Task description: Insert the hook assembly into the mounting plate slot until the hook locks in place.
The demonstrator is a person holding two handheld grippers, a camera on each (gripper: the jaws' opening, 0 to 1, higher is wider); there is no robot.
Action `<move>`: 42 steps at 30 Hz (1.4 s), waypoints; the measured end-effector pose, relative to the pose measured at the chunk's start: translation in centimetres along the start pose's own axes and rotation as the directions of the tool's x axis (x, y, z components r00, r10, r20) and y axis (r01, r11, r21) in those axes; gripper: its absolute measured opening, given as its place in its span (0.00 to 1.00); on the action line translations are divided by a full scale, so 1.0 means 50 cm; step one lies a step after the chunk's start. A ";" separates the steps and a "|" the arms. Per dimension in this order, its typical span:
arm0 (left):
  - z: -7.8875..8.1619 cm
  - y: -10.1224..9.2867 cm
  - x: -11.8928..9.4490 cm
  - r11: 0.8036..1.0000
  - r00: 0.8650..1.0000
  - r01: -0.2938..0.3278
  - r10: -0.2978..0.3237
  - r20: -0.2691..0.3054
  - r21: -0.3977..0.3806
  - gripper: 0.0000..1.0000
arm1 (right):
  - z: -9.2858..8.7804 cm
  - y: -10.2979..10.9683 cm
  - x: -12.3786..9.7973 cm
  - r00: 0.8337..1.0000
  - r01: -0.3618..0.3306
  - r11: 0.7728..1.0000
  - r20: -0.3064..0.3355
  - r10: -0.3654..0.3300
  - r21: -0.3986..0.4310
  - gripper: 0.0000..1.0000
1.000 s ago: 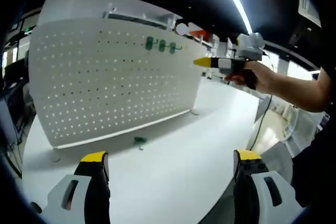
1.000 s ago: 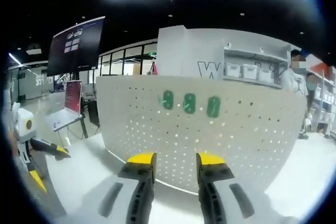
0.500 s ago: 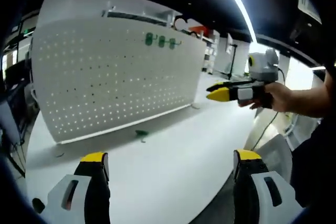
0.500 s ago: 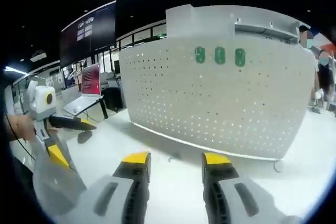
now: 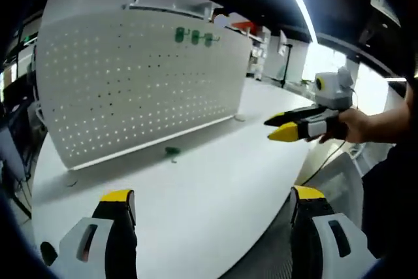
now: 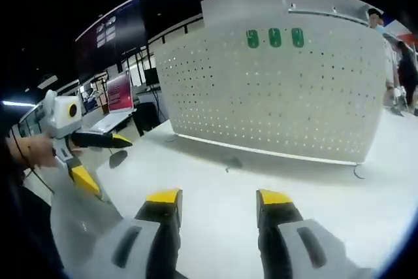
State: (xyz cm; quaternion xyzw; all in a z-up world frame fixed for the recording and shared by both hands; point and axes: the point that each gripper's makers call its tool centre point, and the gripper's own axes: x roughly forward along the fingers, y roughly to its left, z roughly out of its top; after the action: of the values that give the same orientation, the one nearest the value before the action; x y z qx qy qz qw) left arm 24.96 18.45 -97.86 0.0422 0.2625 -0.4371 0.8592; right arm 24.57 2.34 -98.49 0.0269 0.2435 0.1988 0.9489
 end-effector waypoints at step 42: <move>0.035 0.062 0.272 0.959 0.962 0.255 -0.240 -0.128 0.120 0.90 | -0.062 -0.062 -0.021 0.997 0.011 0.999 -0.080 -0.008 0.036 0.35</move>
State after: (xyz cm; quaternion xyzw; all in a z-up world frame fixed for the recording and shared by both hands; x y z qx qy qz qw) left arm 34.61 9.93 -103.47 0.0913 0.2832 -0.5550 0.7768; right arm 23.41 -1.08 -101.19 0.0349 0.2848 0.1909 0.9388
